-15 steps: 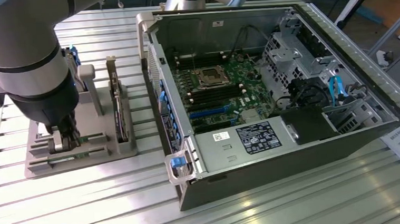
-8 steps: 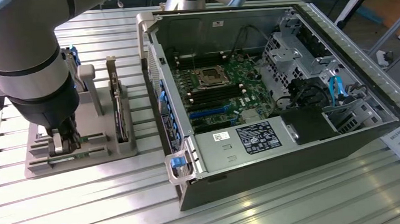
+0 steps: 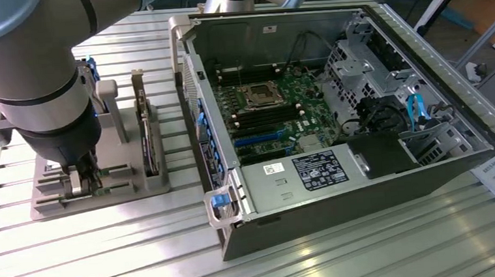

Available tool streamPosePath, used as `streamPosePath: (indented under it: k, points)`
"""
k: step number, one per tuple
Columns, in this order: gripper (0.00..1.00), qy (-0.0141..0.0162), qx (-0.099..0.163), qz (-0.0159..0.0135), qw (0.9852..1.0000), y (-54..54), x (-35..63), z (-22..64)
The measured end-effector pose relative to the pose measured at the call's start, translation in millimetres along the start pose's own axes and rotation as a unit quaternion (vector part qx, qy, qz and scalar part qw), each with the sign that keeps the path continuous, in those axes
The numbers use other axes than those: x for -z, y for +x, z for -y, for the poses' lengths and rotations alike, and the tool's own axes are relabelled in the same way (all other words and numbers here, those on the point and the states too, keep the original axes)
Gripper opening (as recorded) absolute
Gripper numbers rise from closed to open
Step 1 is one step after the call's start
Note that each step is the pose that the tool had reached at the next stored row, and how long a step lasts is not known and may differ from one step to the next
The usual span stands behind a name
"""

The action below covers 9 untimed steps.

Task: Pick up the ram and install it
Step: 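Pick up the ram and move it above insertion slot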

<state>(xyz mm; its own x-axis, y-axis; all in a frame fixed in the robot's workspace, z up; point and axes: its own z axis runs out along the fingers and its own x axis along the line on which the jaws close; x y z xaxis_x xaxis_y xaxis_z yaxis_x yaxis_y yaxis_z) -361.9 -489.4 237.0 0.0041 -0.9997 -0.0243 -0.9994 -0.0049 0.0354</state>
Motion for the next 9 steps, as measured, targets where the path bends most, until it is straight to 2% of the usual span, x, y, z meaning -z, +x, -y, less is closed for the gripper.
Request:
streamPosePath:
  k: [9]
  points:
    - [0.25, 0.0000, 0.000, 0.0000, 1.0000, 0.5, -13.5, 0.5]
